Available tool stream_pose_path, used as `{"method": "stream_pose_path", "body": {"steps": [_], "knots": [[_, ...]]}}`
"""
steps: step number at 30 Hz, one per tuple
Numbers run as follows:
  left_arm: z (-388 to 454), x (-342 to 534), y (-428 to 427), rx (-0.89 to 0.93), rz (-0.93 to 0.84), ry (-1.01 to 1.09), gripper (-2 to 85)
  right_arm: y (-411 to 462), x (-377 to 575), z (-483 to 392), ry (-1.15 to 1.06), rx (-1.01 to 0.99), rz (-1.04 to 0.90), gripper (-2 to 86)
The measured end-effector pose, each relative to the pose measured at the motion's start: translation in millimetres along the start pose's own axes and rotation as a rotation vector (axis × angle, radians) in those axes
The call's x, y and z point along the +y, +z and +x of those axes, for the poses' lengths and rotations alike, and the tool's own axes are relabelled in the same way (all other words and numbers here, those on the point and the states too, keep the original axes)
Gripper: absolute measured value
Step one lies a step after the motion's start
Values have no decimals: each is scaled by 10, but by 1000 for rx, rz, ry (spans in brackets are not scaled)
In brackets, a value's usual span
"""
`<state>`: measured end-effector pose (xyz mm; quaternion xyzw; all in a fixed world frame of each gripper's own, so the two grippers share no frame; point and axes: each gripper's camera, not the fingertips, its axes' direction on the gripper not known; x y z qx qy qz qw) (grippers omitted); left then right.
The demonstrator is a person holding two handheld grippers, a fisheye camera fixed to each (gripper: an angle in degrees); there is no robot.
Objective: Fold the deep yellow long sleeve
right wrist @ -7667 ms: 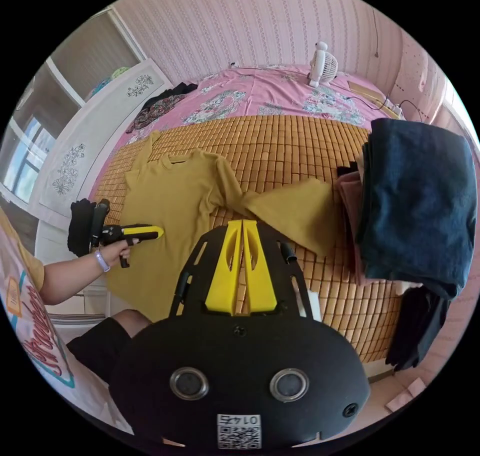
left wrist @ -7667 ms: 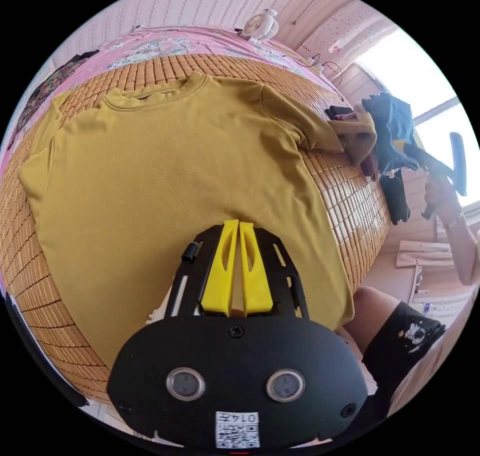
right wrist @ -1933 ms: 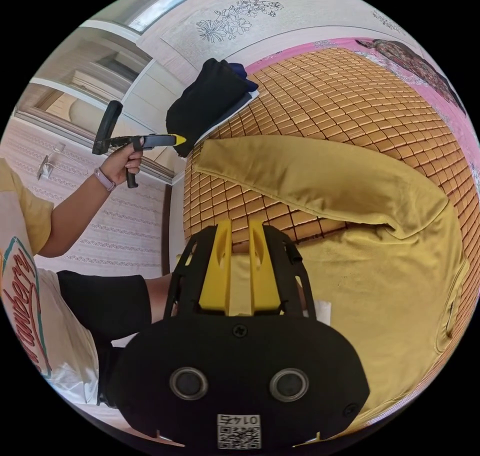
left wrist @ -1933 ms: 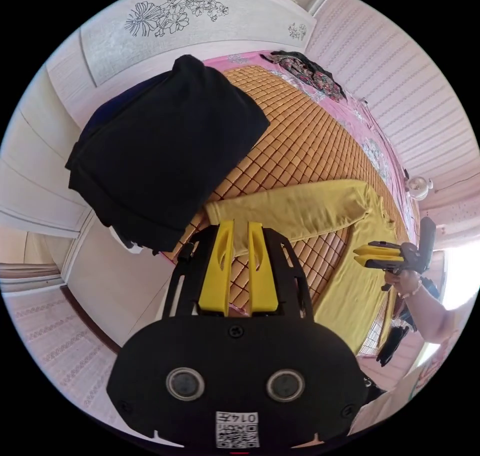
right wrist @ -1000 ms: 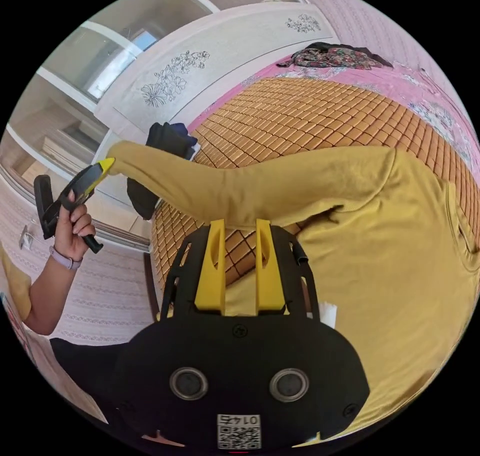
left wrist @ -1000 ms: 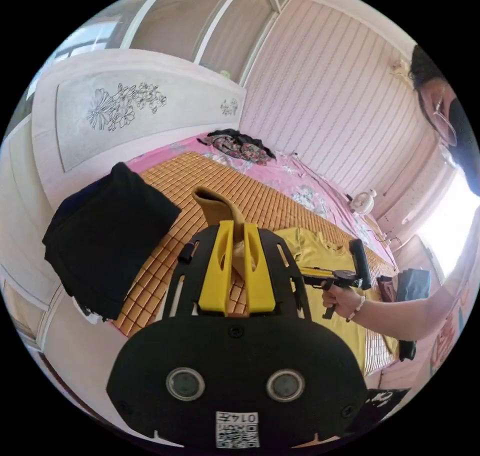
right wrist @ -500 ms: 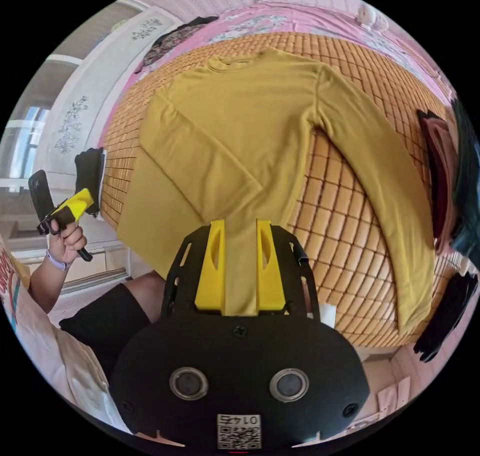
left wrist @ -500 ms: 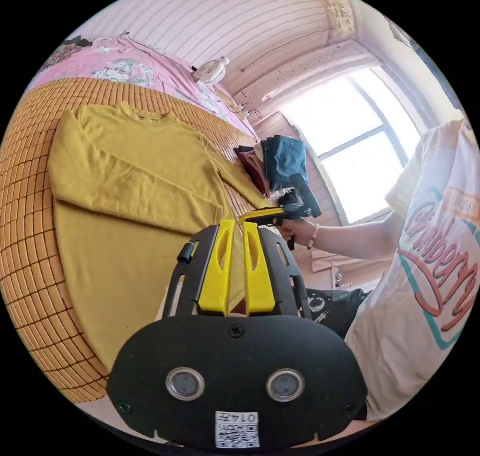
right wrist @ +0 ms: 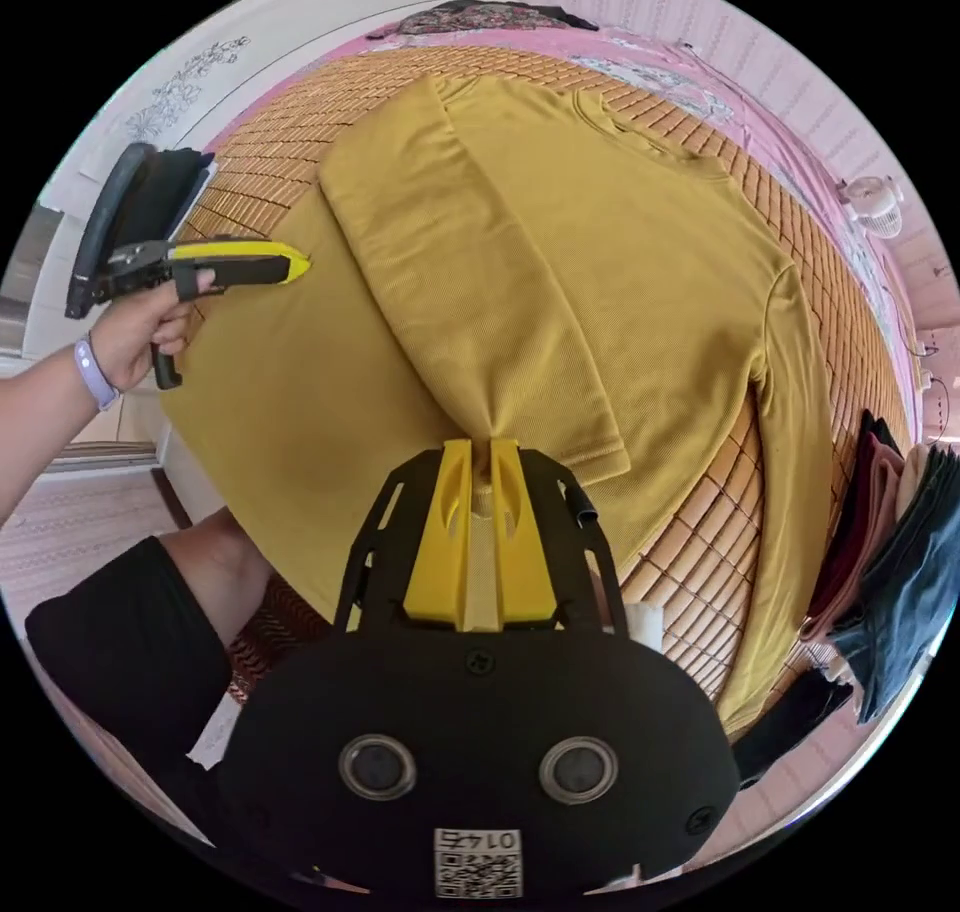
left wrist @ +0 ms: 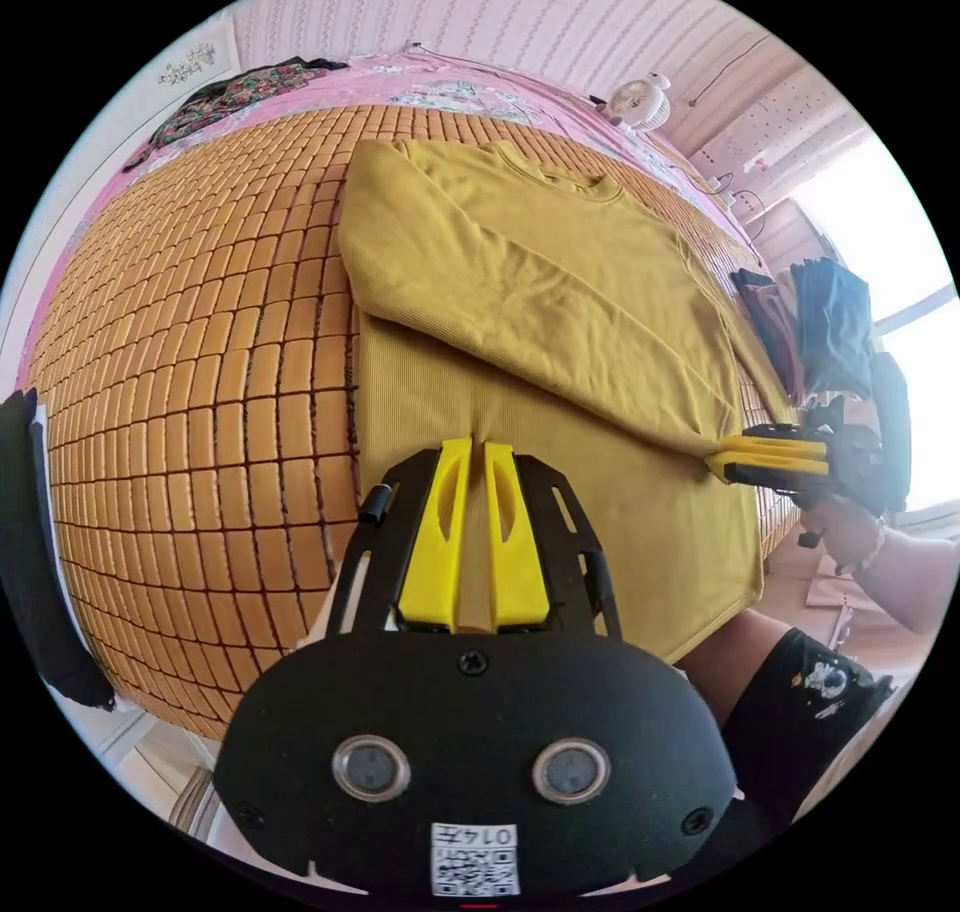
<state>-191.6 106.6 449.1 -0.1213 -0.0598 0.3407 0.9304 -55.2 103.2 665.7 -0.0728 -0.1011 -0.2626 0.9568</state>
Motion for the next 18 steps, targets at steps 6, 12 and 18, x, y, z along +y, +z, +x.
{"method": "stream_pose_path", "body": {"steps": [6,12,18], "knots": [[156,-149,38,10,-33,-3,25,-718,545,-165,82,17,-43,34],[217,-328,-41,38,-24,-15,41,-366,817,-205,102,-106,-246,75],[374,-790,-281,-57,118,100,51,-637,915,199,253,-107,-109,78]]}}
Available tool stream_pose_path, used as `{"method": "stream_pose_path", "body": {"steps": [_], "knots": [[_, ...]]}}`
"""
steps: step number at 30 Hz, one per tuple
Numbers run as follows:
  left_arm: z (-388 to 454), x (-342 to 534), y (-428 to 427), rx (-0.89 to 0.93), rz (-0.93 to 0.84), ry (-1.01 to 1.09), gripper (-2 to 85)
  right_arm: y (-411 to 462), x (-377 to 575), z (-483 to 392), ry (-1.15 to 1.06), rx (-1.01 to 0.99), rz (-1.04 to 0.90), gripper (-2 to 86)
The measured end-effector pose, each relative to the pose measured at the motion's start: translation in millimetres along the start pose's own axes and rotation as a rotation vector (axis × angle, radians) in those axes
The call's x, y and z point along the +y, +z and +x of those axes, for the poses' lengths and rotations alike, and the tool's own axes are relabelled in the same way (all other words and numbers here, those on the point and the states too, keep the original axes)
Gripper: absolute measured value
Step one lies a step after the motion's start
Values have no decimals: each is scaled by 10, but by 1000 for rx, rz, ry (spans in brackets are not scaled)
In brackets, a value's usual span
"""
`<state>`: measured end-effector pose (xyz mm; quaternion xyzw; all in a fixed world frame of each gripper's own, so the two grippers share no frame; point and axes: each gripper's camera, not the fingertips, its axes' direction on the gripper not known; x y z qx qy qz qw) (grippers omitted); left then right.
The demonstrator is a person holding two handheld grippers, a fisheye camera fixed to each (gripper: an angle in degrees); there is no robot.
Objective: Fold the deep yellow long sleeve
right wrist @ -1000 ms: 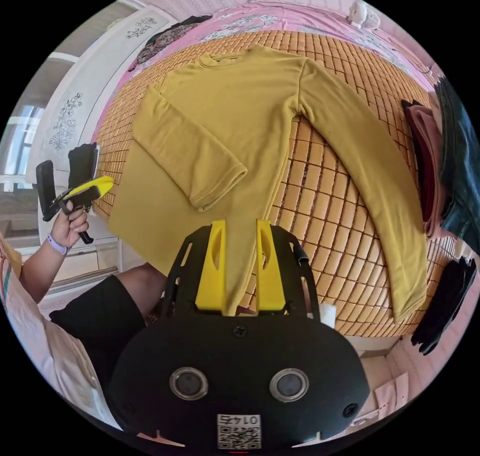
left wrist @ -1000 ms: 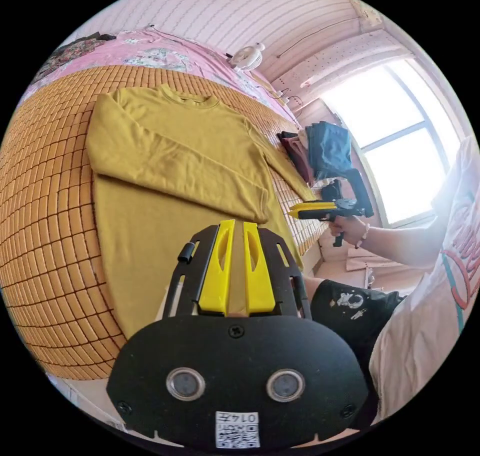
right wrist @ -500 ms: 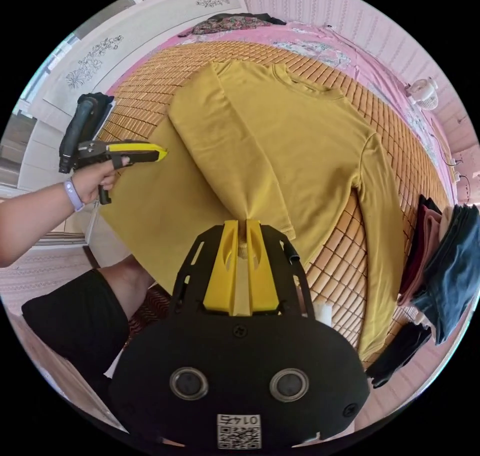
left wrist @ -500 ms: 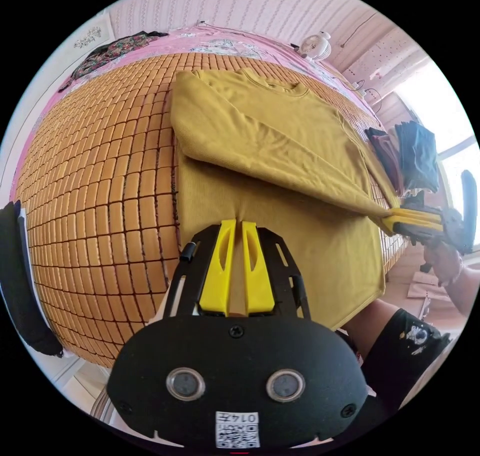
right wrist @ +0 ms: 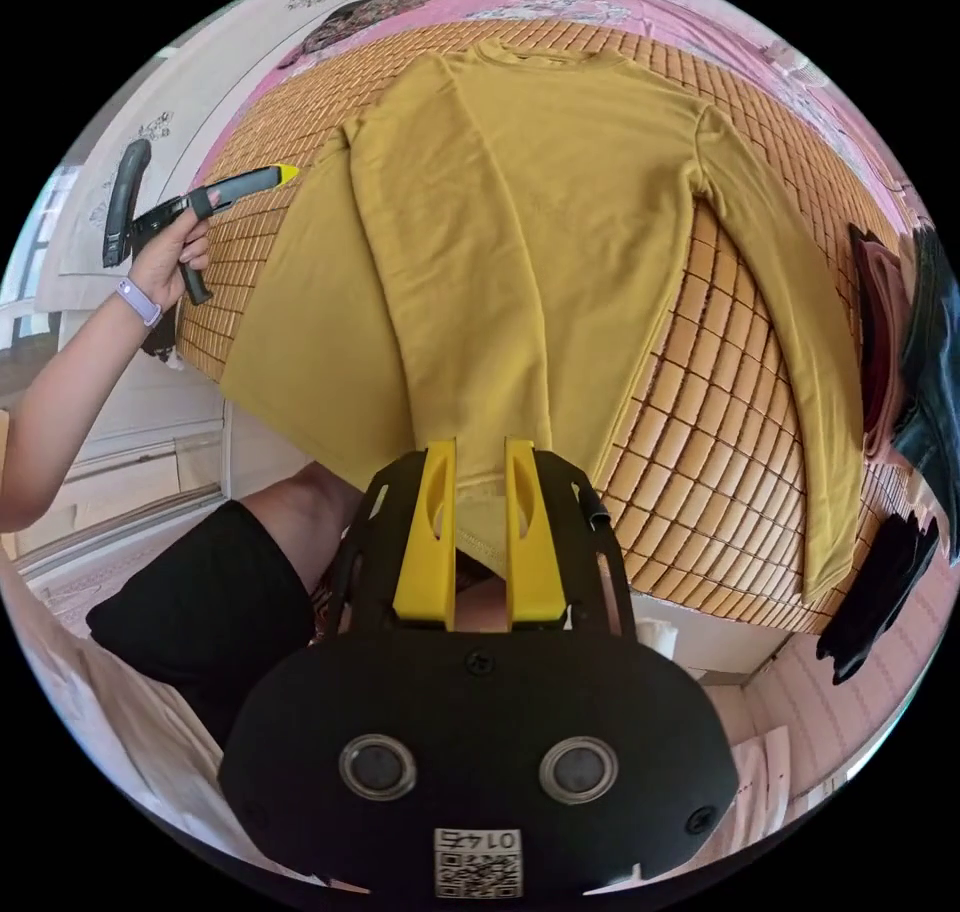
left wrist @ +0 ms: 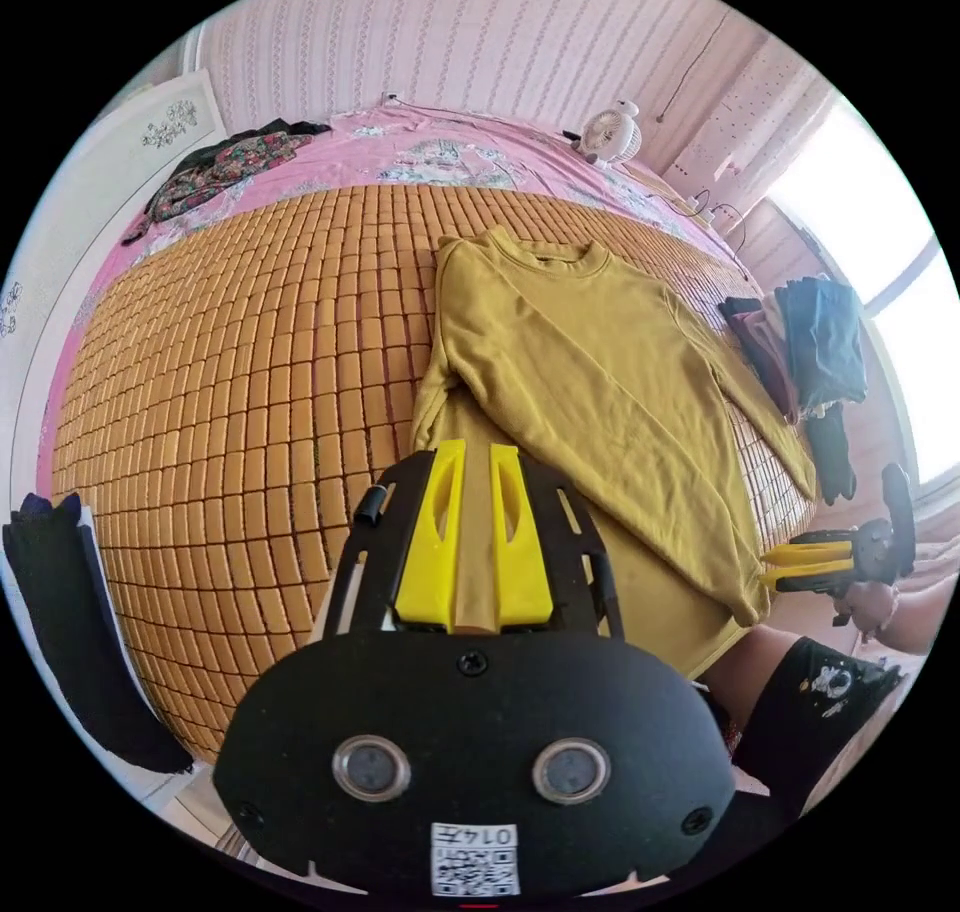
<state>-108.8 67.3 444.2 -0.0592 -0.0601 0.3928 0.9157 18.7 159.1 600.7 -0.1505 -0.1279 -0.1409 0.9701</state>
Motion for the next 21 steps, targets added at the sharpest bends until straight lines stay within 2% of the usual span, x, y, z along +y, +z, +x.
{"method": "stream_pose_path", "body": {"steps": [4,6,7,11,16,21], "knots": [[19,-461,190,-54,19,-10,67,-9,7,156,42,67,13,80],[26,-620,368,-97,-36,-26,68,27,13,202,56,71,-8,81],[28,-698,529,-119,-121,-29,63,49,28,229,65,74,-23,81],[-15,-850,629,-34,-170,-70,32,7,165,313,94,72,-24,77],[-192,-871,571,33,-128,-189,25,-73,390,394,37,109,-6,69],[-151,-913,714,-6,-133,-163,36,-181,527,602,71,56,22,67]]}}
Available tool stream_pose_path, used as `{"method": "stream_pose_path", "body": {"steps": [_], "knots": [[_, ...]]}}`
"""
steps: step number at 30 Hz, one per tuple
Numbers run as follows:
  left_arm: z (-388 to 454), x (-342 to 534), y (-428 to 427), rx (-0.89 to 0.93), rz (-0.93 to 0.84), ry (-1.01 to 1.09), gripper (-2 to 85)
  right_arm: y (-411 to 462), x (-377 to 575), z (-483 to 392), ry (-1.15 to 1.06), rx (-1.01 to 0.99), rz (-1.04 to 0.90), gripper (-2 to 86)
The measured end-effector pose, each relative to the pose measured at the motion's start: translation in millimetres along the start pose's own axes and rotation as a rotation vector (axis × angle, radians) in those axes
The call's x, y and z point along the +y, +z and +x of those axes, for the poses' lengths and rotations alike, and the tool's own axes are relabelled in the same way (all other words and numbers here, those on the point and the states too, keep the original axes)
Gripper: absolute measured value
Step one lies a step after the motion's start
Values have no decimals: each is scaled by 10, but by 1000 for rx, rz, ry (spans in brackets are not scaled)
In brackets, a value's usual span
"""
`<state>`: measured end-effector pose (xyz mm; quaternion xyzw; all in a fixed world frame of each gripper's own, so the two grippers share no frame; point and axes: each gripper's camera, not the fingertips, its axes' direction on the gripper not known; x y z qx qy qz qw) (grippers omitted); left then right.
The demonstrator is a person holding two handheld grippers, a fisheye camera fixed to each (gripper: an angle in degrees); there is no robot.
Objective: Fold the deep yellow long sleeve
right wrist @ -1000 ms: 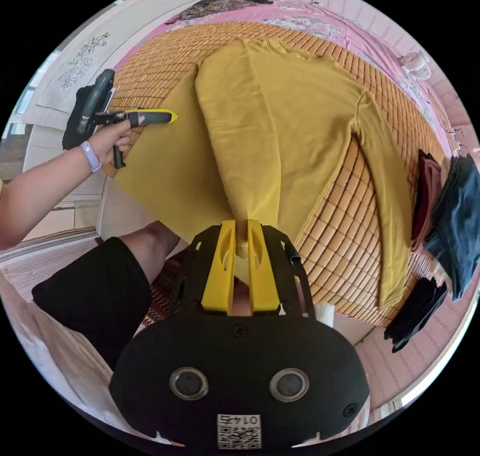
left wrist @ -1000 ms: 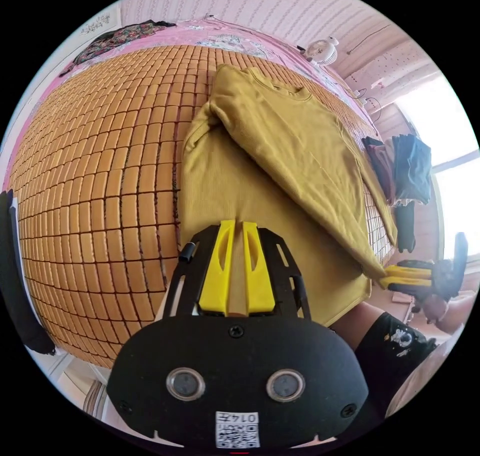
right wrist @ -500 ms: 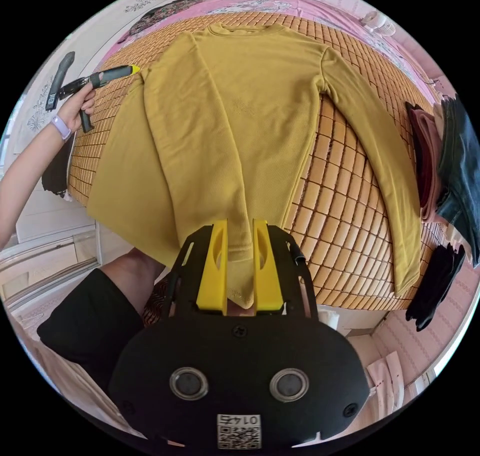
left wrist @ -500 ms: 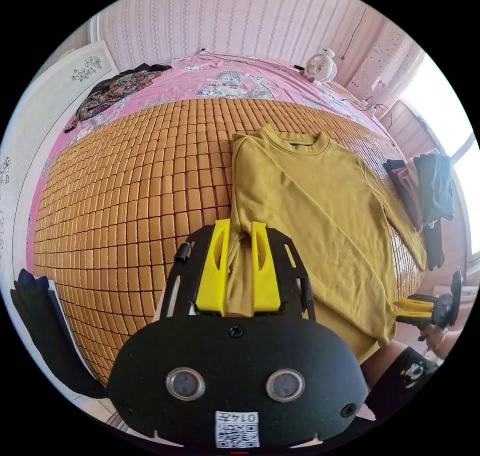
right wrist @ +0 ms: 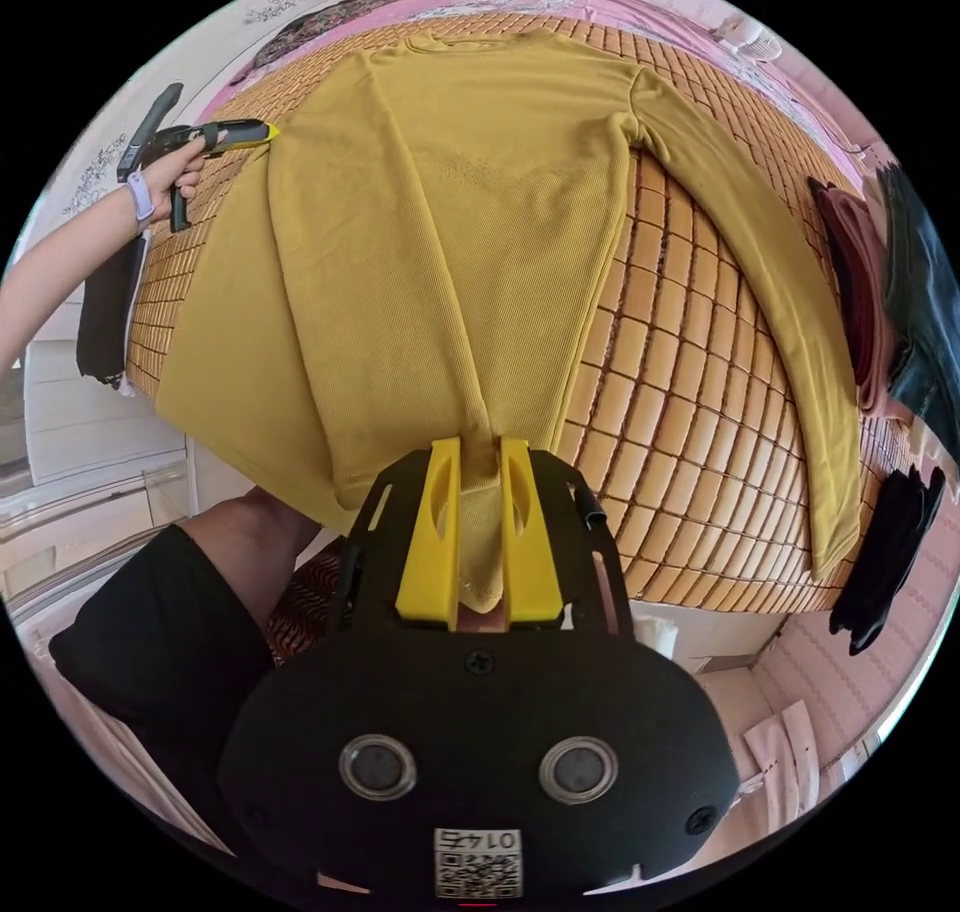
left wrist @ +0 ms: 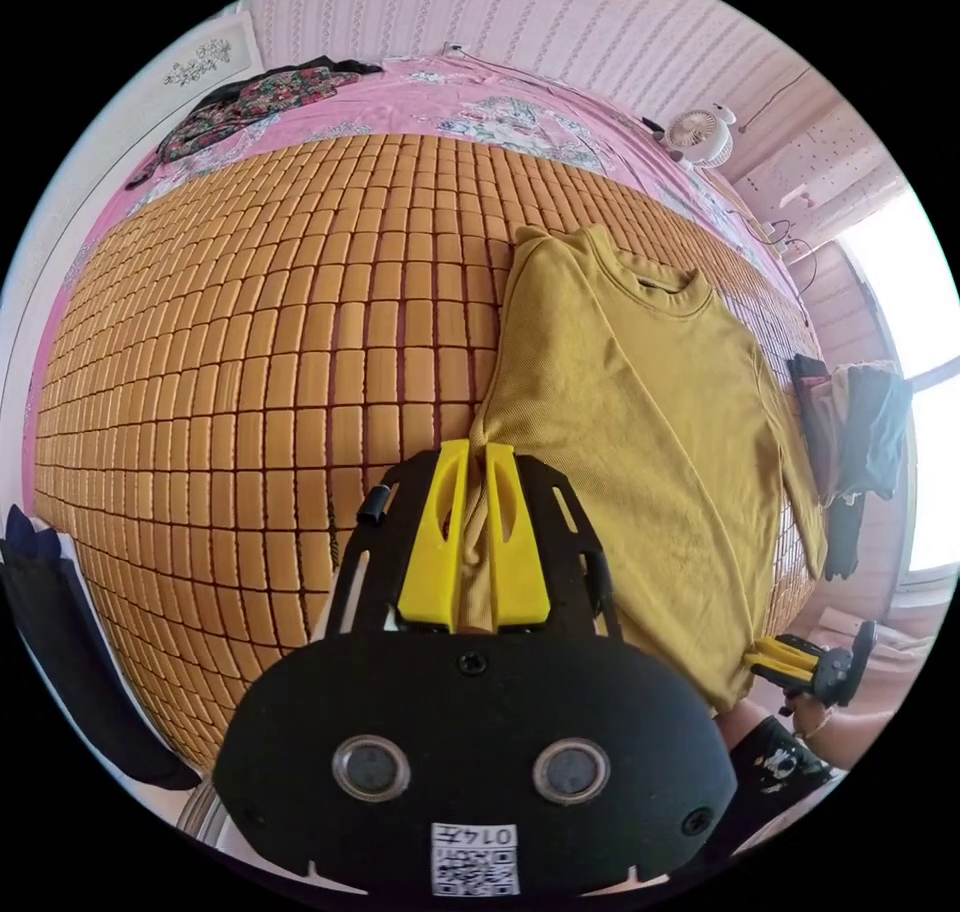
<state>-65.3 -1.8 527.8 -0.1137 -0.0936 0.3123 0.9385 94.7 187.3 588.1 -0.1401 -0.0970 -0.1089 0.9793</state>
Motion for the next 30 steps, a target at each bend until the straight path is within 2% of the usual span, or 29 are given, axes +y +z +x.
{"method": "stream_pose_path", "body": {"steps": [4,7,10,14,18,20,22,27,30], "knots": [[-66,-21,-82,51,5,-114,74,-175,107,352,87,-128,17,66],[-3,25,-387,16,113,-107,75,-411,340,836,263,-171,136,67],[300,-3,-642,-31,195,57,64,-576,665,1487,516,-178,255,79],[1093,-178,-533,48,125,384,64,-676,1086,2270,808,-149,361,97],[1991,-218,-173,219,21,663,65,-839,1499,2855,975,140,426,110],[2548,-197,97,336,-37,761,66,-821,1615,3031,1002,166,436,110],[2932,-152,282,369,-54,827,71,-692,1684,3236,1024,131,356,111],[3750,9,750,248,-107,957,72,-714,1843,3348,984,109,386,95],[3995,110,980,101,-145,1044,69,-749,1884,3418,939,28,369,63]]}}
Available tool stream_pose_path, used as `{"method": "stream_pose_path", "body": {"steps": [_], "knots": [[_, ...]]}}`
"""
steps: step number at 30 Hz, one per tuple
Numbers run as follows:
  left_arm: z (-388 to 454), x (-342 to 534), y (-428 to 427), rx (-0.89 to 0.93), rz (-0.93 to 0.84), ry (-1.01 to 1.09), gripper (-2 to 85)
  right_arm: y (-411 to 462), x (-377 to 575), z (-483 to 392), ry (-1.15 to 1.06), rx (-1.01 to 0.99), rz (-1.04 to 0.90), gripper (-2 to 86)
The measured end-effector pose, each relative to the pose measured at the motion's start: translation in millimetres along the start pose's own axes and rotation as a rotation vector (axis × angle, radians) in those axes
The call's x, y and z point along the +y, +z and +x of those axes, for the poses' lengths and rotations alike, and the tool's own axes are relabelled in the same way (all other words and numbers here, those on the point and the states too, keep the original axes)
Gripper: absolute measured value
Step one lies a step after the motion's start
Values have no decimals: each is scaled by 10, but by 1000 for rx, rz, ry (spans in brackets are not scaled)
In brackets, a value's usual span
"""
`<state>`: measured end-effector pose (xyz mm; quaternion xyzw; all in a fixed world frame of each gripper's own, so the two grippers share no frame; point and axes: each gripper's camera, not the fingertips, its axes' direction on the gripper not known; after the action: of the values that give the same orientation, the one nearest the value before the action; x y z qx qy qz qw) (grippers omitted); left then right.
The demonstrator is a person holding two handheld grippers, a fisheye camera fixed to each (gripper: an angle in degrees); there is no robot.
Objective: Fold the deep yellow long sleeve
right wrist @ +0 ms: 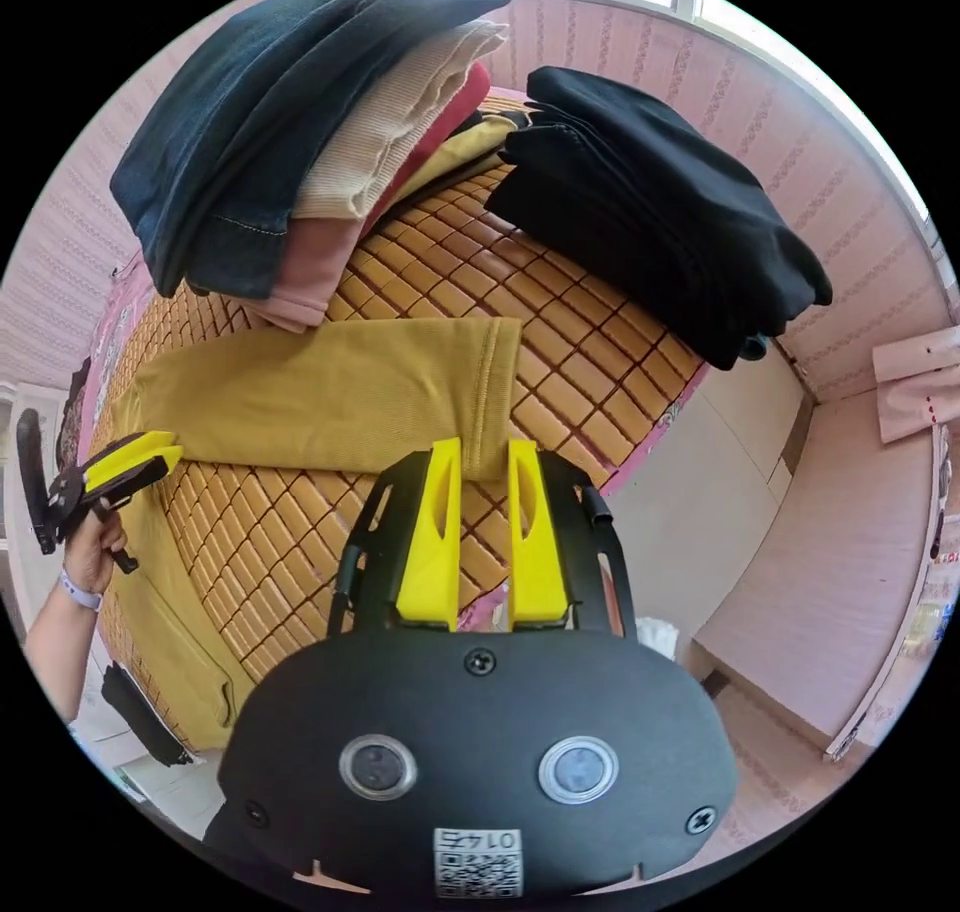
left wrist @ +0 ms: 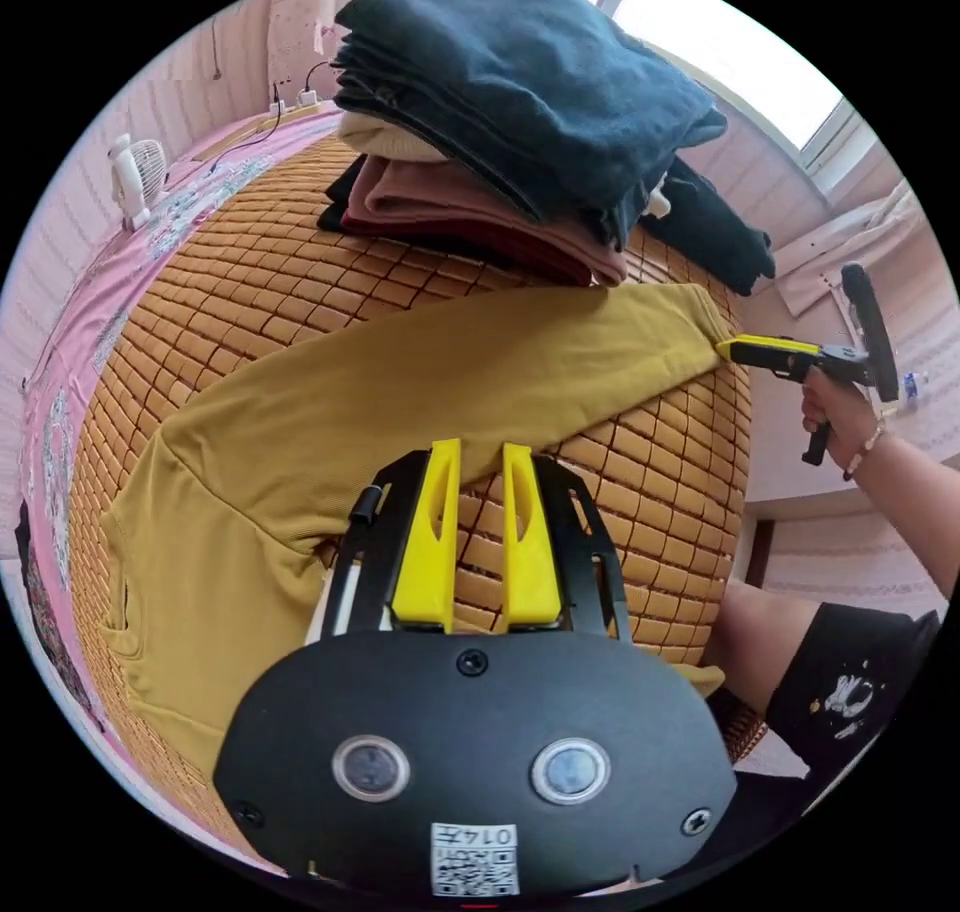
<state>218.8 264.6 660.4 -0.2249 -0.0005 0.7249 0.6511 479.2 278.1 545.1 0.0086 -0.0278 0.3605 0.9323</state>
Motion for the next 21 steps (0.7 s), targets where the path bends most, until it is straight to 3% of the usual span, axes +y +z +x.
{"method": "stream_pose_path", "body": {"steps": [3,5,10,16,21], "knots": [[17,35,30,-8,26,-16,52,-47,44,-76,-93,-64,-48,38],[-60,129,14,39,56,-79,5,-113,143,-270,-173,-210,-50,29],[-308,522,-228,136,207,-258,-8,-692,281,-1117,-437,-638,131,19],[-654,1108,-716,263,481,-434,16,-1559,162,-1941,-759,-934,401,17],[-970,1927,-1091,294,583,-572,59,-1887,479,-2765,-1063,-1132,362,21]]}}
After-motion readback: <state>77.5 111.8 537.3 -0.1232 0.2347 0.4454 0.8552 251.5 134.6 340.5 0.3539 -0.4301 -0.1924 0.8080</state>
